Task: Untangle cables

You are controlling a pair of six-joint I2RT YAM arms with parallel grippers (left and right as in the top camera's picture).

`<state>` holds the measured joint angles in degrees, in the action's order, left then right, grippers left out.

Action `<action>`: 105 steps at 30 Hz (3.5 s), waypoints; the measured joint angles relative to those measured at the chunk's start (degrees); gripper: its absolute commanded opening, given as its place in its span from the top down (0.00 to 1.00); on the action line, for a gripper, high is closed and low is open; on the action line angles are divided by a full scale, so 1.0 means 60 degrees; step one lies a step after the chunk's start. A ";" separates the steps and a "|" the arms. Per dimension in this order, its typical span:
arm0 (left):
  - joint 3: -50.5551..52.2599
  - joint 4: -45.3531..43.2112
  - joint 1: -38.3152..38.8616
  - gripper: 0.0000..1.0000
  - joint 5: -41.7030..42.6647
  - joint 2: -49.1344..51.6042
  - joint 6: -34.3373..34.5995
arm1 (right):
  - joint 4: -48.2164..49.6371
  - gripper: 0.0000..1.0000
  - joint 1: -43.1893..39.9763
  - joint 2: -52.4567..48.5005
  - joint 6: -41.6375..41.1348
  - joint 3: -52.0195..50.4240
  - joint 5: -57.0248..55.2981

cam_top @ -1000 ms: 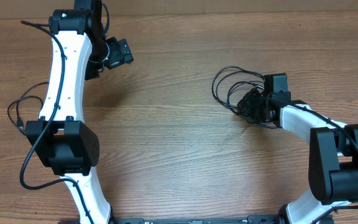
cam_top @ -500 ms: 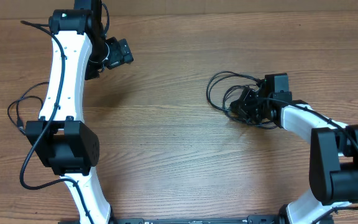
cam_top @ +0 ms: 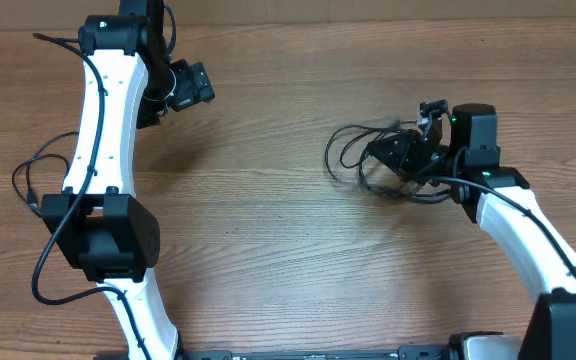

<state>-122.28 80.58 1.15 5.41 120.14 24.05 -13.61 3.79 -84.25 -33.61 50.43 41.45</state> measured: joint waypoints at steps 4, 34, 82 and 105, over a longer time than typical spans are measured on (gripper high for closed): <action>0.0000 0.0000 0.0000 0.00 -0.0004 0.0000 0.0004 | -0.0175 0.96 0.0000 0.0069 0.0022 0.0000 0.0055; 0.0058 0.0889 0.0991 0.01 0.2251 0.0000 0.0262 | -0.0448 0.96 -0.0004 0.0069 -0.0426 0.0000 0.0124; 0.0339 -0.0178 0.4528 0.17 0.5315 0.0000 0.4750 | 0.2583 0.96 -0.0011 0.0069 -0.1716 -0.0007 0.2492; 0.0444 -0.1661 0.4204 0.20 0.5486 0.0000 0.7519 | 0.2860 0.96 0.0124 0.0069 -0.1643 -0.0007 0.3541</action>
<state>-119.61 70.61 26.37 38.33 120.14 69.17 3.55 4.54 -83.83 -43.46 50.39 62.70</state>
